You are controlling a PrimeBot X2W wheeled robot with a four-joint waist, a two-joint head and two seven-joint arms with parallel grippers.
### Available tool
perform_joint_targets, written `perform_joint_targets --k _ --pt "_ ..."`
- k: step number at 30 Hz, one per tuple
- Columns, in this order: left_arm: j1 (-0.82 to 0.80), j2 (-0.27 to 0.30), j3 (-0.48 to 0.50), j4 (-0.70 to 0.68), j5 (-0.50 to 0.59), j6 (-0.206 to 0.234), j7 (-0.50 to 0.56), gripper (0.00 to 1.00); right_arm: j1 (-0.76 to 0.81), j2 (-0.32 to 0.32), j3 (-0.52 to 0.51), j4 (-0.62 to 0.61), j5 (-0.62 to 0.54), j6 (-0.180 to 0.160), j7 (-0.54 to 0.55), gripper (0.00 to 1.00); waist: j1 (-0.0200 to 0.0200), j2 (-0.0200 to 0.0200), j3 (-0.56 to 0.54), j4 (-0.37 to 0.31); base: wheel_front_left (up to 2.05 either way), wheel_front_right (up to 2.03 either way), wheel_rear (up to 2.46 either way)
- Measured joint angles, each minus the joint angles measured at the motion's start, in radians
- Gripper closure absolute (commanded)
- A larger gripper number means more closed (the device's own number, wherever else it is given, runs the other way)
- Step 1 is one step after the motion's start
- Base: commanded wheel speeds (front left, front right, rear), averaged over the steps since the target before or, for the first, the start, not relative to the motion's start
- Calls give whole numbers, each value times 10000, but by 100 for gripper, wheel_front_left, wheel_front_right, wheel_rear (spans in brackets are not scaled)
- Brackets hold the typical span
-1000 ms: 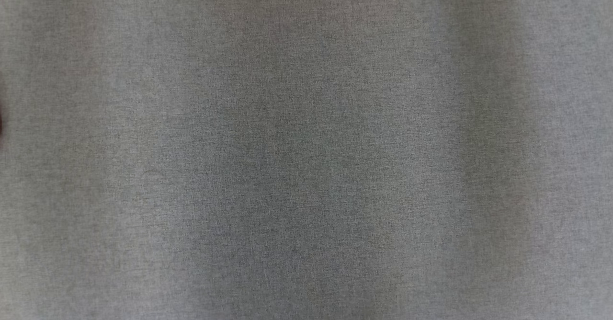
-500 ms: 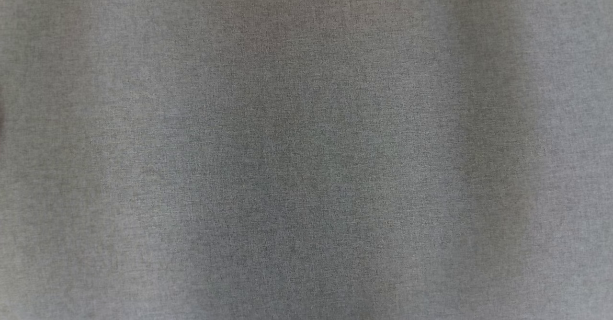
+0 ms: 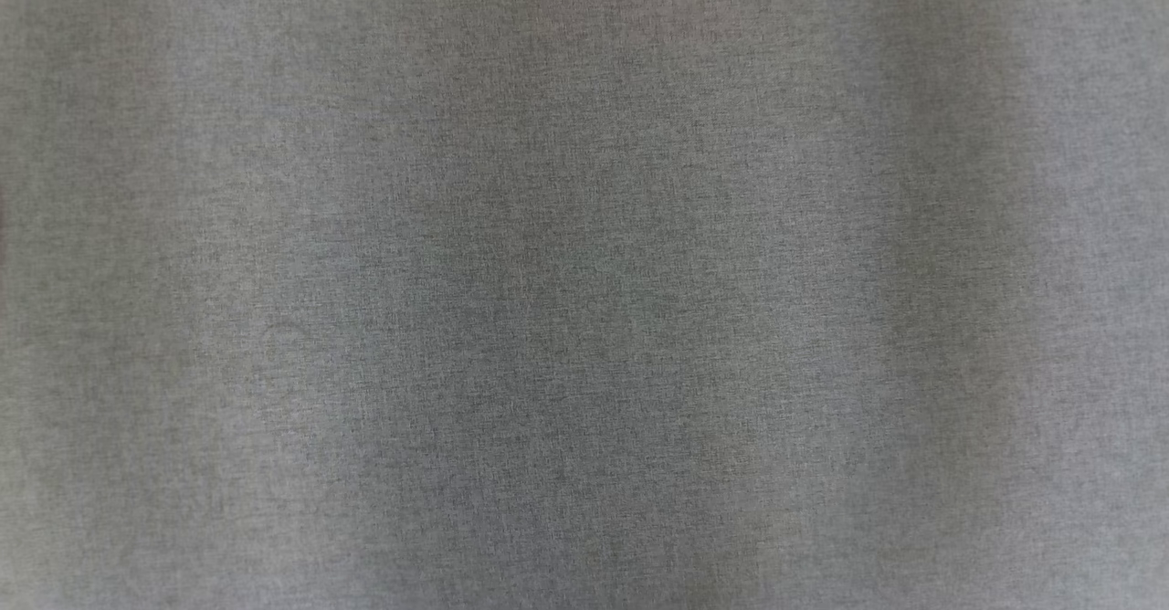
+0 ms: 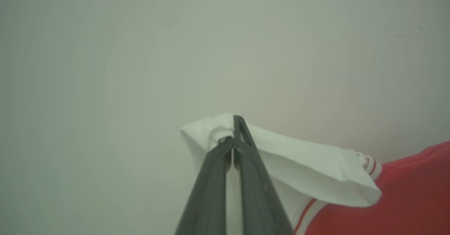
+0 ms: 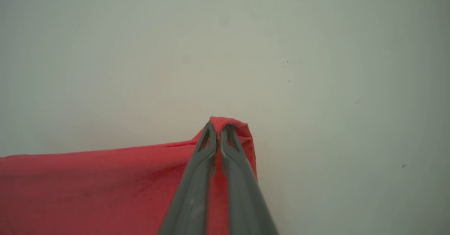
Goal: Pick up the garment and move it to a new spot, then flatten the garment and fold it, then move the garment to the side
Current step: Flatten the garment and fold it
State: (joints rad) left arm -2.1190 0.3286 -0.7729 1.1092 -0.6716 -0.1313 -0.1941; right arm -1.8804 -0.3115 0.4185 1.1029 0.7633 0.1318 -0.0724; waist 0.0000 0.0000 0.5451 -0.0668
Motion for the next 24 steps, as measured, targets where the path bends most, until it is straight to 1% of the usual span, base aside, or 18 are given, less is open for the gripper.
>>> perform_joint_targets --k 10,18,21,24 --pt "-242 -121 -445 378 -217 0 -268 100 -136 54 374 161 341 0 -161 100 0 0 160 -66 0 0 0" --pt "-211 -272 -437 694 -464 0 -545 100 -190 12 677 238 579 0 -382 100 0 0 189 91 0 0 0" --pt "341 -245 -368 608 -604 2 -650 100 158 86 830 115 848 0 -510 100 0 0 59 134 0 0 0" --pt "1168 -138 -42 100 -876 0 -671 100 879 104 1003 -174 1191 0 -573 100 1 0 -141 145 0 0 0"
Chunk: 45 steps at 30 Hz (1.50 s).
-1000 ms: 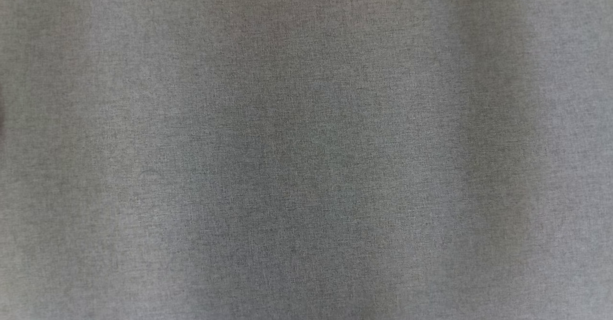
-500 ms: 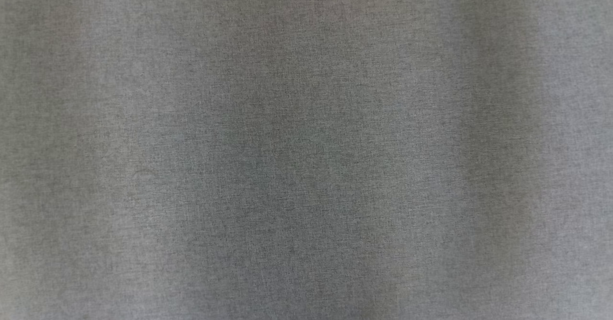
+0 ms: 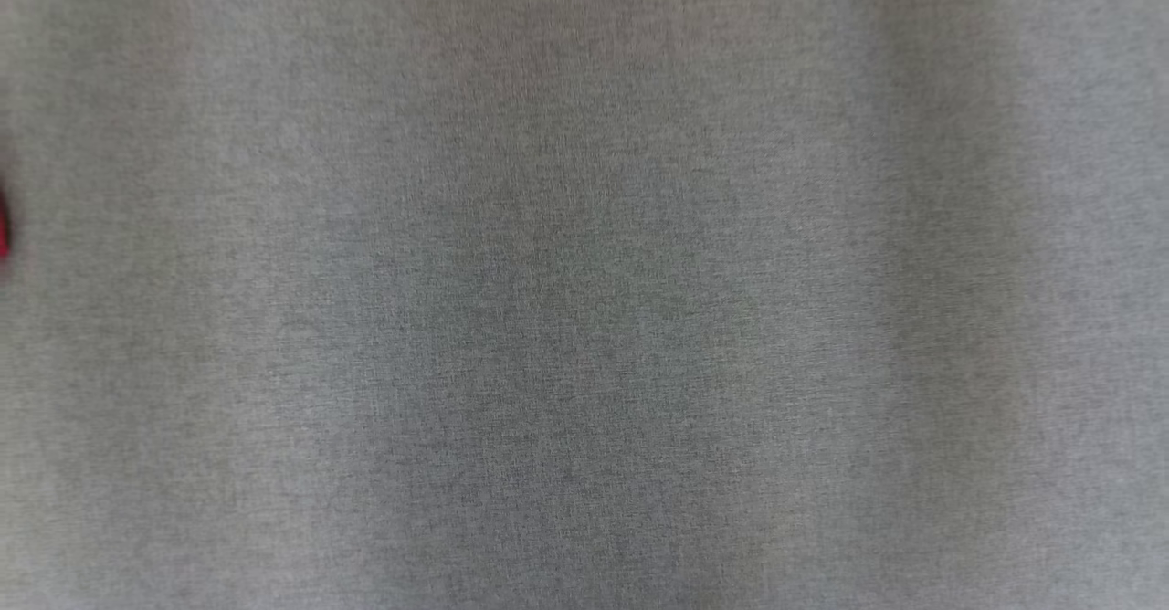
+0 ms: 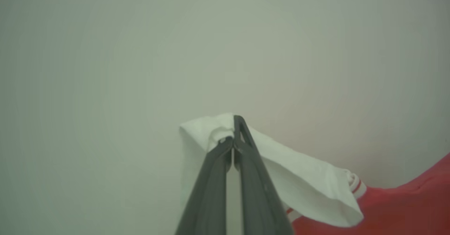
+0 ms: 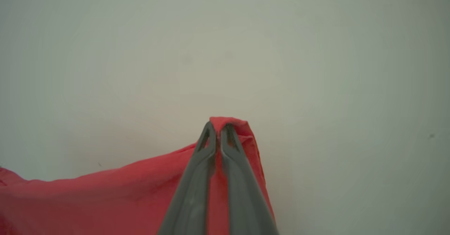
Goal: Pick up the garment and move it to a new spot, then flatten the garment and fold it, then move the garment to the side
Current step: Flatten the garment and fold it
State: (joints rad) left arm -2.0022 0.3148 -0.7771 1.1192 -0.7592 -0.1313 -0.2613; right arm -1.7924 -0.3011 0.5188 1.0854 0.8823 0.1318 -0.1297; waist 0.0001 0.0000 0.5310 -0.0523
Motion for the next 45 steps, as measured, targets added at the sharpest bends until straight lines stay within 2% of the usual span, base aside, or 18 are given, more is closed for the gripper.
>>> perform_joint_targets --k 5,9,15,17,18,20,24,25,28,32,36,38,45 --pt "2112 717 945 -1471 -180 19 -25 100 1596 -46 290 -844 754 0 -203 100 -2 -1 -453 -33 0 0 0" --pt "4777 934 2048 -2932 -251 213 -27 100 3426 -330 627 -1829 1459 0 -305 100 -2 -1 -929 -60 0 0 0" --pt "9268 997 3856 -6048 192 1062 -27 100 6435 -1078 1024 -3375 2491 0 -491 100 -3 -1 -1709 -47 0 0 0" --pt "10880 771 4399 -7116 360 1411 -27 100 7451 -1300 1110 -3906 2754 0 -587 100 -4 -1 -1958 -32 0 0 0" --pt "11637 717 4418 -7591 477 1438 -27 100 7961 -1375 1137 -4119 2915 0 -656 100 -3 -2 -2079 -22 0 0 0" --pt "13187 397 4957 -8573 736 1856 -21 100 8990 -1547 1223 -4537 3154 0 -717 100 -3 -1 -2328 -6 0 0 0" --pt "15796 -52 5367 -9860 974 2071 -27 100 10888 -1914 1308 -5104 3494 0 -857 100 -4 -2 -2829 29 0 0 0" --pt "15796 -52 5367 -9860 974 2071 -27 100 10888 -1914 1308 -5104 3494 0 -857 100 -4 -2 -2829 29 0 0 0" --pt "17414 -564 5691 -10590 1099 2190 -27 100 12171 -2052 1300 -5444 3716 0 -915 100 -5 -2 -3182 61 0 0 0" --pt "19304 -1321 5914 -11035 1197 2155 -27 100 13728 -2259 1218 -5808 3701 0 -1097 100 -5 -2 -3603 139 0 0 0" --pt "20584 -1687 5952 -10922 1572 1860 -27 100 15114 -2345 888 -6113 3636 0 -1220 100 -4 -2 -3980 254 0 0 0" --pt "21220 -2061 6165 -10895 1666 1774 -27 100 16077 -2445 571 -6197 3340 0 -1264 100 -4 -1 -4244 346 0 0 0" --pt "22228 -2470 6261 -10851 1785 1523 -27 100 17797 -2495 -311 -6761 2892 0 -1302 100 -3 -1 -4643 608 0 0 0"
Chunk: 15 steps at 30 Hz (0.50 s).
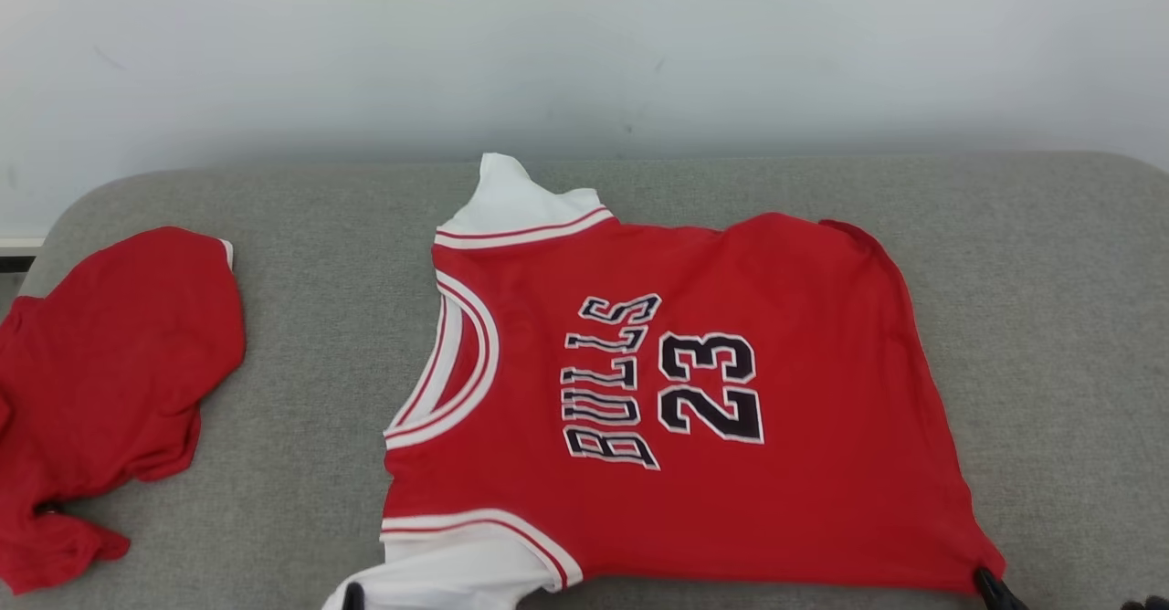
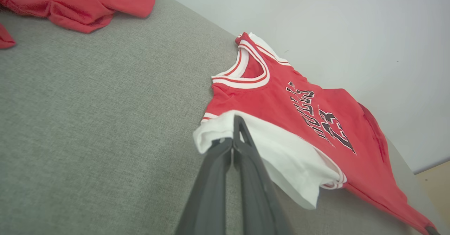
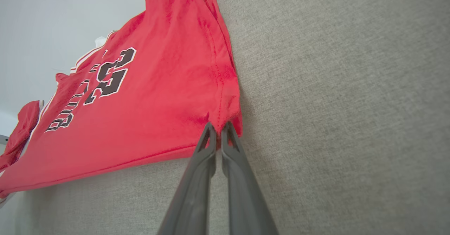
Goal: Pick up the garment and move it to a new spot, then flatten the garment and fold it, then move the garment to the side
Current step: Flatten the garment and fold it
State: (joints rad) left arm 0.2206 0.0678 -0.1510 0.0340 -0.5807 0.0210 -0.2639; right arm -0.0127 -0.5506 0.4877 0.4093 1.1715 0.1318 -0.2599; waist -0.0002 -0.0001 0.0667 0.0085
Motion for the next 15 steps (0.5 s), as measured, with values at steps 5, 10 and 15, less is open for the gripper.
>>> perform_joint_targets --k 5,10,15 --pt "213 -94 -27 88 347 -213 0 100 931 96 -738 -529 -422 0 52 100 1 0 -52 119 0 0 0" --pt "170 -128 -2 140 468 -403 0 100 1276 382 -1471 -922 -899 0 625 100 1 1 -56 42 0 0 0" --pt "-434 69 -209 290 867 -675 25 100 1162 704 -2073 -1373 -1547 0 1498 100 1 1 55 -51 0 0 0"
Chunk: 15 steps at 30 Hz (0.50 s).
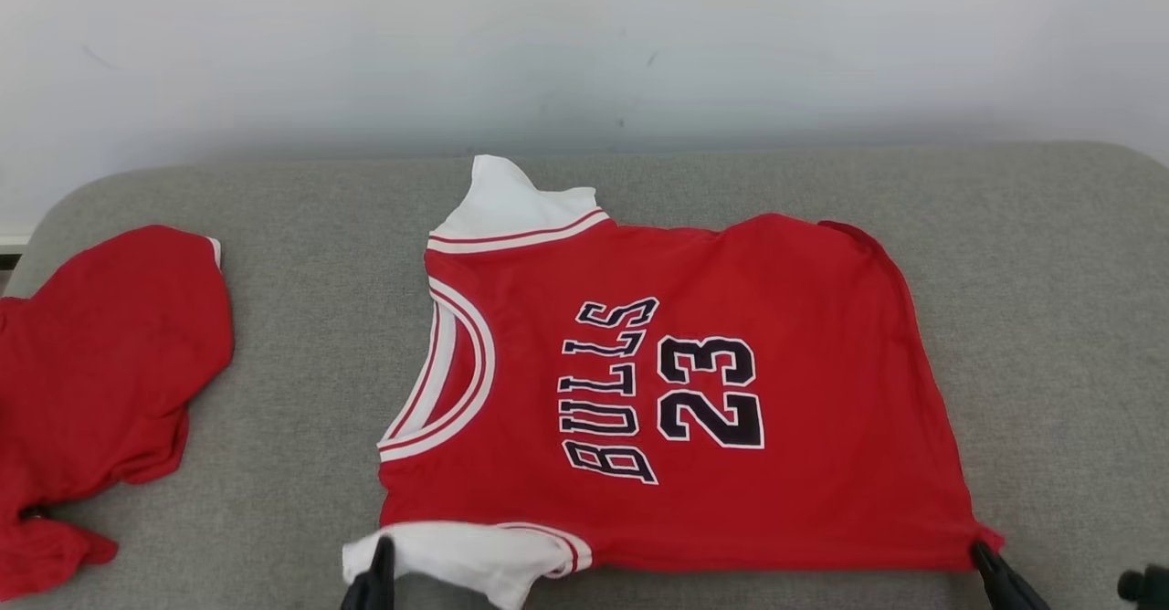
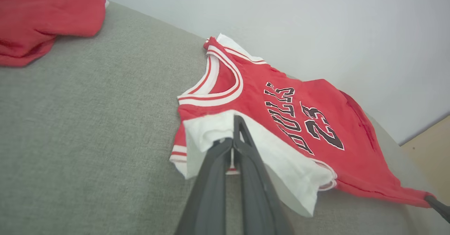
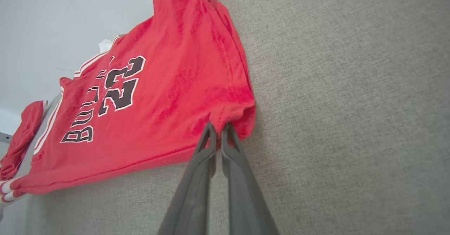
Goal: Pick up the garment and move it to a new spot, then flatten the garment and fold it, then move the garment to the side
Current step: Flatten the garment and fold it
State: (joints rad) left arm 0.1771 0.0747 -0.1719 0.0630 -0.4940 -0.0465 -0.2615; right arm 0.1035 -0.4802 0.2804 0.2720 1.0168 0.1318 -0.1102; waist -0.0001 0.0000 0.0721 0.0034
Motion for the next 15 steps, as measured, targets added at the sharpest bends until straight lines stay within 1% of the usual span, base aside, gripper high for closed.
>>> perform_joint_targets --k 2,7,12,15 --pt "-673 230 -151 115 146 -165 209 100 -313 263 -391 -157 -357 0 550 100 1 0 142 -38 0 0 0" --pt "-2006 623 -297 644 268 -385 612 100 -894 706 -1103 -249 -681 0 1453 100 2 1 402 -85 0 0 0" --pt "-3381 999 -451 1722 278 -594 899 100 -1815 1179 -1551 -130 -984 0 2263 100 2 1 631 -224 0 0 0" --pt "-4095 1045 -637 2435 282 -681 899 100 -2395 1369 -1685 188 -1260 0 2566 100 3 1 741 -342 0 0 0"
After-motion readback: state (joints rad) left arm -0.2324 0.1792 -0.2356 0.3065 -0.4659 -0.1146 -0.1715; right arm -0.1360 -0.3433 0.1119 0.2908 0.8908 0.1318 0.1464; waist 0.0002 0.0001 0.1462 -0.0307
